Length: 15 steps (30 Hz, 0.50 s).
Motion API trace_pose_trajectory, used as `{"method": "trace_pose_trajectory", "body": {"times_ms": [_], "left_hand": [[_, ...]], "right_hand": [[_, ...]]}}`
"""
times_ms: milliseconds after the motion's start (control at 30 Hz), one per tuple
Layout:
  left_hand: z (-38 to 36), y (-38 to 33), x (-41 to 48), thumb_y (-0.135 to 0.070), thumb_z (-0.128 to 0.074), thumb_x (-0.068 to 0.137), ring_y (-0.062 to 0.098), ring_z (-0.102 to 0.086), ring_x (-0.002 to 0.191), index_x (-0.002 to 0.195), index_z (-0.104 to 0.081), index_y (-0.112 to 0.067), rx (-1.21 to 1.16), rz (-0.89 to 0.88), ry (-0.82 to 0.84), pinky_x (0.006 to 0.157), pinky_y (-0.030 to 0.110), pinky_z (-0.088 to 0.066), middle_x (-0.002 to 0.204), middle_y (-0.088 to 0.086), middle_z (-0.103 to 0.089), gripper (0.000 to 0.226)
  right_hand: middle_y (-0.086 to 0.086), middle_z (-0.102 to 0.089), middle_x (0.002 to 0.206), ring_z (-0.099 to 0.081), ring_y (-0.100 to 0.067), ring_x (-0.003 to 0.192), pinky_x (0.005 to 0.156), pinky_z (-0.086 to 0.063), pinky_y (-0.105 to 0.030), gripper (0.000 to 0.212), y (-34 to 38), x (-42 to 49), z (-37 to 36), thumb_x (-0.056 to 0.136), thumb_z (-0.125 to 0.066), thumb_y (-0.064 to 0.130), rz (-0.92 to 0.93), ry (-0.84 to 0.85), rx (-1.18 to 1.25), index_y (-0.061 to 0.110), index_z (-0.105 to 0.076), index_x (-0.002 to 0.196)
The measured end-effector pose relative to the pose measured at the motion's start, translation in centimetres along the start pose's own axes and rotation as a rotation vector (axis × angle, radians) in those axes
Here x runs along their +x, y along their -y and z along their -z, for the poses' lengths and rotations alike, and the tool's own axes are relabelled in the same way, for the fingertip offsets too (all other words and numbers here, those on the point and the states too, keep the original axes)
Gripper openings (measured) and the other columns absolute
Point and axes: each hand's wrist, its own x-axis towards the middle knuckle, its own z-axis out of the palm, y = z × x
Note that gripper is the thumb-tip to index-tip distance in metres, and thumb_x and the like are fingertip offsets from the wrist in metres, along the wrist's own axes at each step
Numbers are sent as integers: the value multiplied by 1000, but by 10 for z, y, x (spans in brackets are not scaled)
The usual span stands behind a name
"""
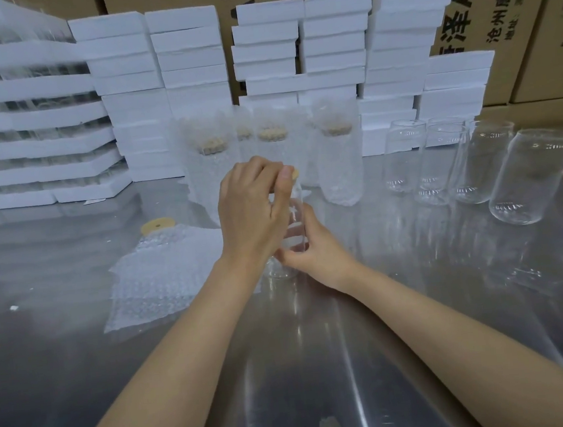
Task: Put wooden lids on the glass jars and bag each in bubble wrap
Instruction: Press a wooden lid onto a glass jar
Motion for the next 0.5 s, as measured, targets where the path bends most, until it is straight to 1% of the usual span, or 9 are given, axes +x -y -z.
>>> {"method": "trace_pose_trajectory", "body": {"times_ms": [100,167,233,267,300,333,367,433,500], "left_hand": [[2,2,1,-33,-26,101,11,-59,97,98,-71,-17,-49,-2,0,111,34,-26,97,-7,-67,48],[4,7,-7,-34,-20,102,6,-53,117,117,-65,-17,-131,15,24,118,34,-14,116,-8,-64,50],[5,17,-19,-38,-17,103,5,-31,139,145,-37,-19,-139,66,87,120,33,-7,146,-7,-42,51],[6,23,-25,-39,-18,103,6,-23,143,151,-22,-20,-110,122,128,120,33,-9,154,-6,-29,52],[6,31,-30,-37,-22,104,11,-21,143,153,-15,-20,-62,194,161,118,34,-15,157,-3,-23,53],[8,38,-32,-34,-28,103,17,-27,139,152,-19,-18,5,263,186,114,36,-23,155,2,-26,52],[10,44,-32,-29,-36,102,23,-36,133,147,-31,-16,93,307,208,108,38,-29,148,6,-35,47],[11,54,-30,-24,-47,96,27,-51,114,124,-57,-15,275,346,284,95,39,-38,126,7,-52,31],[10,56,-30,-35,-52,92,27,-58,98,97,-63,-18,356,459,394,78,35,-42,106,3,-58,21]], "right_hand": [[2,-50,124,-55,-11,114,96,-51,-44,80,-1,1,1,82,-76,26,-2,2,4,28,-27,145],[7,-50,119,-56,-7,110,94,-52,-38,83,-2,1,2,80,-78,26,-6,1,3,29,-27,146],[11,-49,115,-55,-5,108,91,-52,-33,84,-3,4,7,80,-78,28,-3,-24,-22,27,-26,147],[10,-48,115,-54,-5,108,89,-53,-33,84,-5,6,12,81,-77,30,-9,-46,-38,26,-25,147],[8,-47,116,-54,-6,108,87,-53,-33,84,-7,7,18,82,-77,30,-23,-74,-52,25,-25,147],[7,-46,116,-53,-9,109,85,-54,-34,81,-11,8,25,82,-76,31,-38,-103,-65,27,-25,146],[5,-45,118,-53,-11,111,82,-54,-32,79,-14,9,32,83,-75,31,-49,-133,-74,29,-24,144],[3,-44,121,-52,-13,114,81,-51,-28,80,-22,10,44,85,-73,30,-67,-186,-79,28,-22,146],[3,-44,122,-51,-13,114,84,-49,-27,85,-28,11,51,85,-73,30,-83,-212,-77,23,-18,150]]}}
